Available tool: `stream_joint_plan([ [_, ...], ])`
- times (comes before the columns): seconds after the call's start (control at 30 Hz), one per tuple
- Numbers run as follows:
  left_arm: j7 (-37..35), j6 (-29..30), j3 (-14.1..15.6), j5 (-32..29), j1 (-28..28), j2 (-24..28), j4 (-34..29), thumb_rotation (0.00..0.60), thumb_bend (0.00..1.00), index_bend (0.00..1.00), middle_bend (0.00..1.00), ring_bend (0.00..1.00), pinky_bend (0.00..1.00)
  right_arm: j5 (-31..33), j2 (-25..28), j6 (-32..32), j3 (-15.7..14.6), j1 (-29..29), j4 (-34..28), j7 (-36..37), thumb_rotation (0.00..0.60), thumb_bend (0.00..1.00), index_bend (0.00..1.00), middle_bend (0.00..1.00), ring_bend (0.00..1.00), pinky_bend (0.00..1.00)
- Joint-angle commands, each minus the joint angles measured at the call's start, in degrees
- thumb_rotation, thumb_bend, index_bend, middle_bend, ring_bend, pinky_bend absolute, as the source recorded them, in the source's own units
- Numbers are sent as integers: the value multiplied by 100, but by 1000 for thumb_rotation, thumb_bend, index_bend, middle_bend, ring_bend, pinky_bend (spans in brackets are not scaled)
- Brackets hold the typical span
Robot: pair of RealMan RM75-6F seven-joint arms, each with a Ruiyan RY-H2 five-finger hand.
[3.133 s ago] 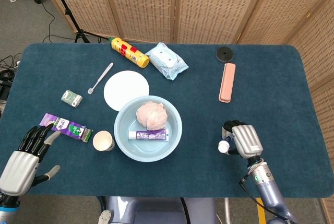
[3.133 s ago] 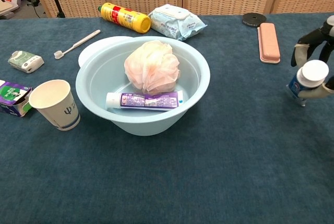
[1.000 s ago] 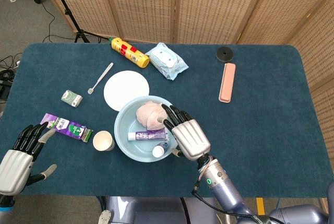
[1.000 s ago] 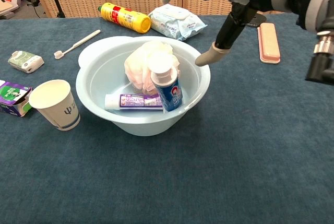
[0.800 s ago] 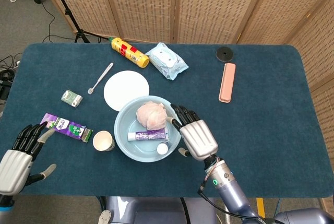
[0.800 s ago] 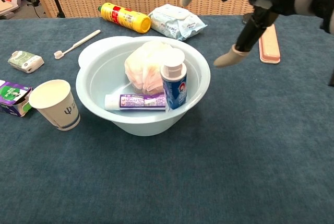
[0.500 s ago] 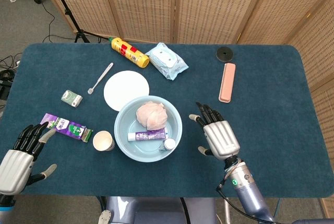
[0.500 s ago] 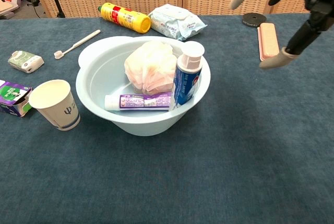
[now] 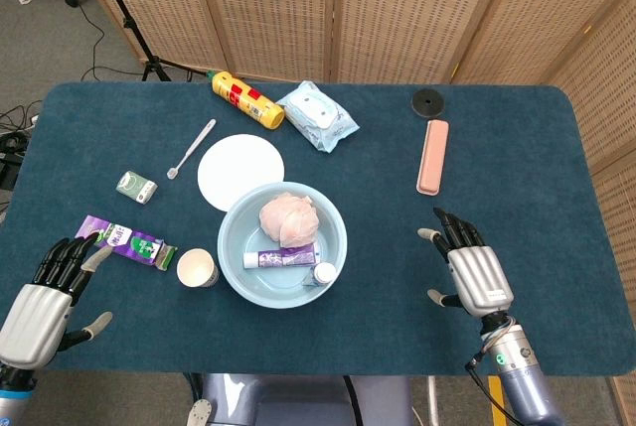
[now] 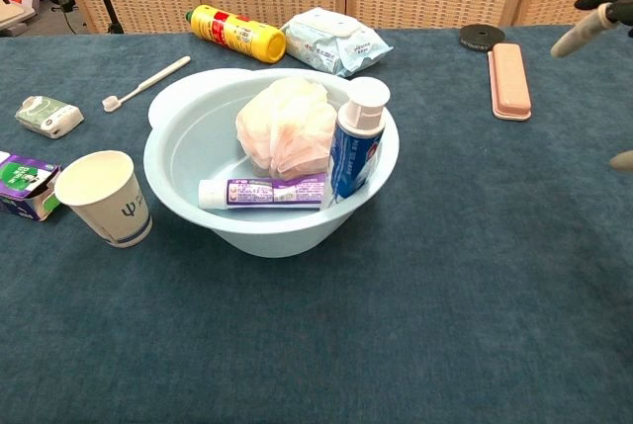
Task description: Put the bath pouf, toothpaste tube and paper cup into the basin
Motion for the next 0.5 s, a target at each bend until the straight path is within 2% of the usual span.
stream_joint_plan([
  [0.03,56,-3,-15,-20,2,-33,5,600,178,0,0,0,0,-277,62,151,-130,-207,213,176,600,53,205,0,0,57],
  [0.17,172,-21,-51,-59,-6,-111,23,600,178,0,0,0,0,-551,142,408,-208,-460,561,381,600,53,168,0,0,37],
  [0.33,443,-103,-106,-163,-25,-296,55,600,176,0,0,0,0,-523,282,468,-246,-729,930,806,600,53,43,0,0,4],
  [0.5,745,-202,-180,-305,-59,-444,-21,600,174,0,0,0,0,-552,302,415,-264,-883,1282,1019,600,53,16,0,0,0],
])
